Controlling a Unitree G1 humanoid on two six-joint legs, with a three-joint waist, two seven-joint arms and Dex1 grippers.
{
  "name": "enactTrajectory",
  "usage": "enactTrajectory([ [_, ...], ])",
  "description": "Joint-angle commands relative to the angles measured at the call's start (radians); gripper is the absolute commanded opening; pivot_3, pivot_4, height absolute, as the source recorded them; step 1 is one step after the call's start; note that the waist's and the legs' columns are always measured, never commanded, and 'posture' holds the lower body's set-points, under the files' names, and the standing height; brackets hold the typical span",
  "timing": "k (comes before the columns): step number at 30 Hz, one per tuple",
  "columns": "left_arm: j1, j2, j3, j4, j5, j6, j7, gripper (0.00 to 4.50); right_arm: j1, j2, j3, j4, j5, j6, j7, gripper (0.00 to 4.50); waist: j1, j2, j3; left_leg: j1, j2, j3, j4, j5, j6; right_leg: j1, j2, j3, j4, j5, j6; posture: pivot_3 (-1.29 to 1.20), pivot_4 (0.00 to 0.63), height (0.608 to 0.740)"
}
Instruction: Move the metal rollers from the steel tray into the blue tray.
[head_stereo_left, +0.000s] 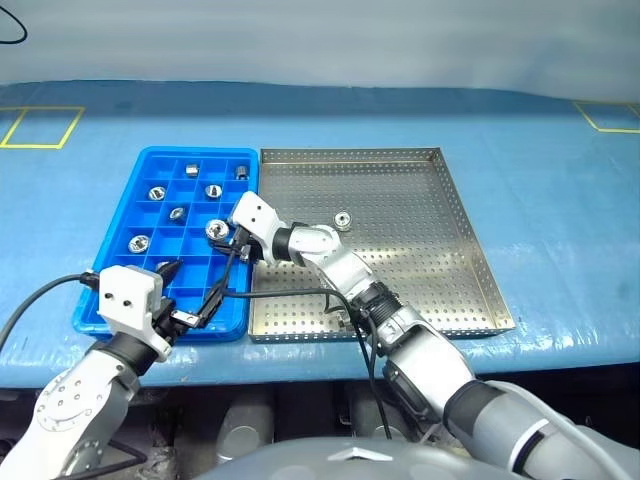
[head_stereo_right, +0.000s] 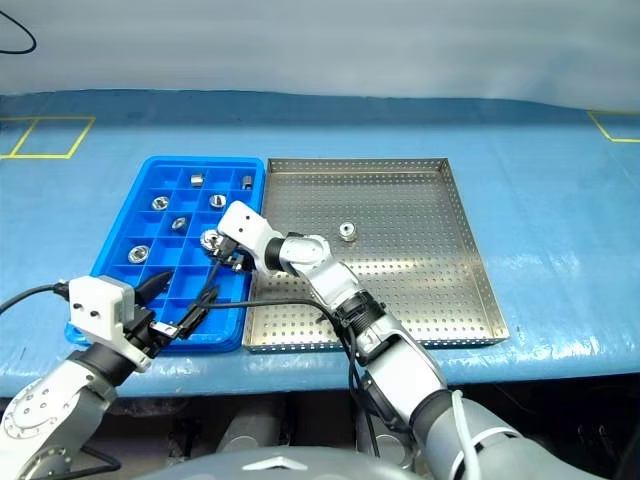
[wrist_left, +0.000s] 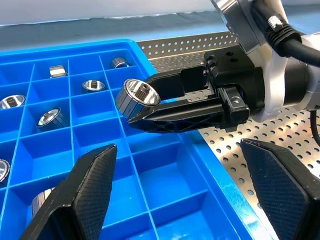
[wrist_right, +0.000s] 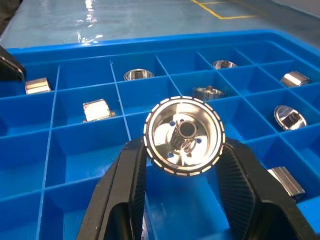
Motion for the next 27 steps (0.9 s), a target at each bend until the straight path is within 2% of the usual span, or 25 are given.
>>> enactTrajectory([
  [1, 0.006, -0.006, 0.001, -0.032, 0.003, -0.027, 0.007, 4.33, -0.095, 0.115, -0.017, 0.062, 0.001, -0.066, 0.001, 1.67, 0.000, 0.001, 0.000, 0.000, 0.000, 0.000, 0.000, 0.000, 0.000, 0.000, 0.000, 0.000, 0.000, 0.000, 0.000, 0.15, 0.150, 0.740],
  [10, 0.013, -0.010, -0.011, -0.035, 0.004, -0.028, 0.013, 4.33, -0.194, 0.164, -0.041, 0.217, 0.006, -0.158, -0.012, 1.67, 0.011, 0.001, 0.000, 0.000, 0.000, 0.000, 0.000, 0.000, 0.000, 0.000, 0.000, 0.000, 0.000, 0.000, 0.000, 0.16, 0.150, 0.740],
  [27, 0.103, -0.093, -0.024, -0.070, 0.043, -0.077, 0.090, 4.33, -0.261, 0.272, -0.024, 0.295, 0.001, -0.228, 0.032, 1.67, 0.043, 0.001, 0.001, 0.000, 0.000, -0.001, -0.001, 0.000, -0.001, 0.000, 0.001, -0.001, 0.000, -0.001, -0.002, 0.30, 0.150, 0.740],
])
